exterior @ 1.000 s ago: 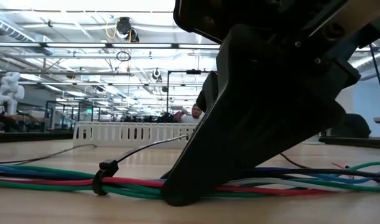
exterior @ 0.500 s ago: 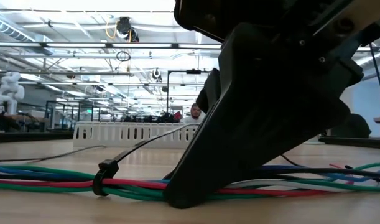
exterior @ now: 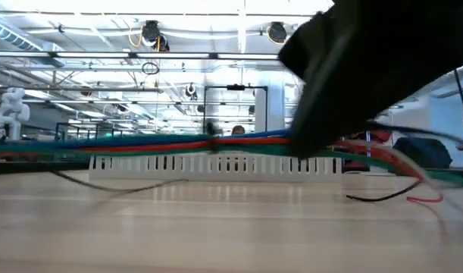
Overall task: Ziptie cables
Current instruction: Put the colored zip tied cable wires into the white cable duct
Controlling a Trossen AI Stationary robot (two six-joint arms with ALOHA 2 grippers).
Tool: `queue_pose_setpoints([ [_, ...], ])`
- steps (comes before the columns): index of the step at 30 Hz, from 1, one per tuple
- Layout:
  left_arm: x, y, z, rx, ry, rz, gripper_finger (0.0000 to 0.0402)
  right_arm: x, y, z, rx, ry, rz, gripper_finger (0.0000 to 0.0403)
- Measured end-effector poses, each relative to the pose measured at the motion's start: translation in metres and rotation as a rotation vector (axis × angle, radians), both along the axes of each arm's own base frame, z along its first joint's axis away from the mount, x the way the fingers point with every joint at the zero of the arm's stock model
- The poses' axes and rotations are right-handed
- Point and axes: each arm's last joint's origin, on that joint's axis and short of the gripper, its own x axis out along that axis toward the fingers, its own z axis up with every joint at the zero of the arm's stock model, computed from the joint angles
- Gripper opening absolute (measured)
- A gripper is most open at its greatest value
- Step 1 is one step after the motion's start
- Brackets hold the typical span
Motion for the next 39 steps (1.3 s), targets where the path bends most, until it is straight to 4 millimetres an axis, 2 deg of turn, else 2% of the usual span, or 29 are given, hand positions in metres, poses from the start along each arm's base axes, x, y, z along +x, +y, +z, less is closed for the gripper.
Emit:
queue_pose_setpoints([
  [3,0.008,0.005,0.012,0.057,0.016,-0.011,0.0,-0.002,-0.001,0.017,-0.122,0.071,-0.02,0.0001],
  [10,0.021,0.023,0.042,0.252,0.059,-0.025,0.0,0.0,-0.003,0.059,-0.286,0.104,-0.028,0.0001],
  [15,0.036,0.033,0.066,0.317,0.043,-0.093,0.0,0.0,-0.014,0.082,-0.413,0.131,-0.065,0.0001],
  [24,0.063,0.071,0.115,0.415,-0.083,-0.159,0.0,0.002,-0.043,0.118,-0.627,0.17,-0.149,0.0001],
  [33,0.073,0.133,0.167,0.541,-0.061,-0.206,0.0,0.005,-0.08,0.144,-0.88,0.16,-0.269,0.0001],
  [39,0.059,0.198,0.217,0.631,-0.071,-0.143,0.0,0.014,-0.121,0.164,-1.093,0.061,-0.407,0.0],
])
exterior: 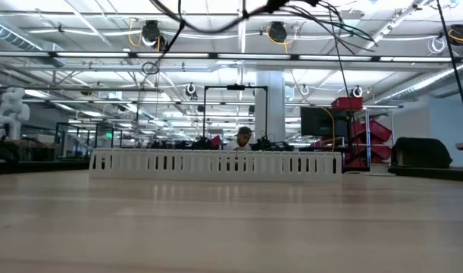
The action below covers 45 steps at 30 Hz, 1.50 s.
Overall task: Ziptie cables
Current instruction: Put the colored zip tied cable wires into the white cable duct
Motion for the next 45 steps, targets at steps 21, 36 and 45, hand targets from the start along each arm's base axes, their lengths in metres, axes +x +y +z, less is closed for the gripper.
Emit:
queue_pose_setpoints([
  [21,0.015,0.092,-0.117,-0.178,0.047,0.226,0.0,0.015,-0.123,-0.111,0.351,-0.062,-0.273,0.0],
  [36,0.001,0.094,-0.192,-0.397,0.106,0.187,0.0,0.012,-0.119,-0.152,0.627,0.011,-0.127,0.0],
  [45,-0.004,0.09,-0.188,-0.404,0.147,0.174,0.0,0.013,-0.115,-0.144,0.634,0.046,-0.109,0.0],
])
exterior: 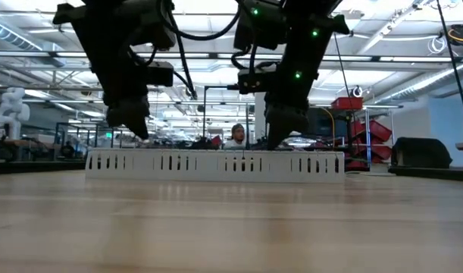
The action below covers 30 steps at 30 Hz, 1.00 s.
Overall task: Ziptie cables
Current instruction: Put the colored zip tied cable wires into the white cable duct
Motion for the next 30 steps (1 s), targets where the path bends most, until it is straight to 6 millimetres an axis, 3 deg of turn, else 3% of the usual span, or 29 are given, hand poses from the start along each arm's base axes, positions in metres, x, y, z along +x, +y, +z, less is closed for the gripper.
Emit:
queue_pose_setpoints([
  [7,-0.009,0.001,0.013,0.05,-0.008,0.025,0.0,0.003,0.0,0.009,-0.037,-0.006,-0.007,0.0],
  [19,-0.013,-0.029,0.008,-0.019,-0.039,-0.036,0.0,0.0,0.029,0.007,0.097,-0.005,0.06,0.0],
  [24,0.002,-0.038,-0.005,-0.057,-0.073,-0.087,0.0,0.002,0.03,0.006,0.12,-0.011,0.066,0.0],
  [30,0.005,-0.038,-0.031,0.02,0.037,-0.062,0.0002,-0.001,0.03,0.0,0.201,-0.003,0.044,0.0002],
])
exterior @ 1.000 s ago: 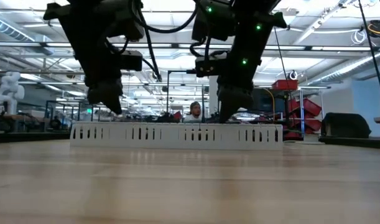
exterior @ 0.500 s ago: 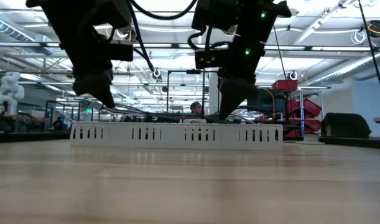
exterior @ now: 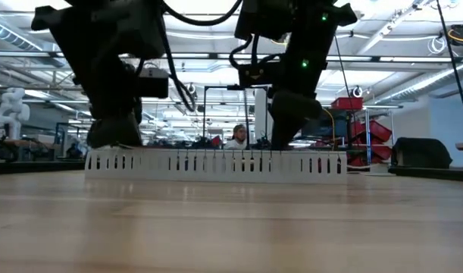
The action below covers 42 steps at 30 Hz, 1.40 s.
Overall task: Ziptie cables
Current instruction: Put the colored zip tied cable wires into the white cable duct
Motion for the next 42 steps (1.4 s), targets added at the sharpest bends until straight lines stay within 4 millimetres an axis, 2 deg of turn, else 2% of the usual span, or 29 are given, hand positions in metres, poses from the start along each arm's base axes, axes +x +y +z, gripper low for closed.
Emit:
queue_pose_setpoints([
  [3,-0.002,0.002,-0.002,0.023,0.031,0.013,0.0014,-0.001,0.002,-0.001,0.029,0.007,0.007,0.0021],
  [7,-0.007,0.004,0.0,0.043,0.072,0.012,0.0035,-0.003,0.004,-0.002,0.021,0.024,0.01,0.0067],
  [11,-0.006,0.004,0.001,0.05,0.076,0.008,0.0048,-0.003,0.0,-0.002,-0.001,0.021,-0.008,0.0113],
  [14,-0.006,0.004,0.002,0.052,0.079,0.005,0.0051,-0.003,-0.004,-0.002,0.001,0.019,-0.033,0.0133],
  [18,-0.006,0.003,0.003,0.064,0.125,-0.053,0.0052,-0.003,-0.006,-0.001,-0.006,0.019,-0.045,0.0138],
  [23,0.003,-0.002,0.019,0.109,0.152,-0.118,0.0052,-0.003,-0.006,0.002,-0.053,0.007,-0.045,0.0138],
  [27,0.007,-0.001,0.021,0.107,0.176,-0.181,0.0057,-0.004,-0.007,0.002,-0.054,0.013,-0.043,0.0138],
  [31,-0.002,0.003,0.024,0.188,0.31,-0.202,0.008,-0.005,-0.007,0.002,-0.063,0.023,-0.047,0.0138],
  [34,-0.008,0.001,0.042,0.24,0.313,-0.12,0.0094,-0.005,-0.006,0.002,-0.092,0.02,-0.054,0.0137],
  [37,-0.008,-0.006,0.059,0.212,0.243,-0.048,0.0097,-0.006,-0.005,0.003,-0.157,0.014,-0.066,0.0136],
  [42,-0.008,-0.017,0.077,0.164,0.151,-0.057,0.0098,-0.009,-0.006,0.013,-0.215,-0.012,-0.069,0.0132],
])
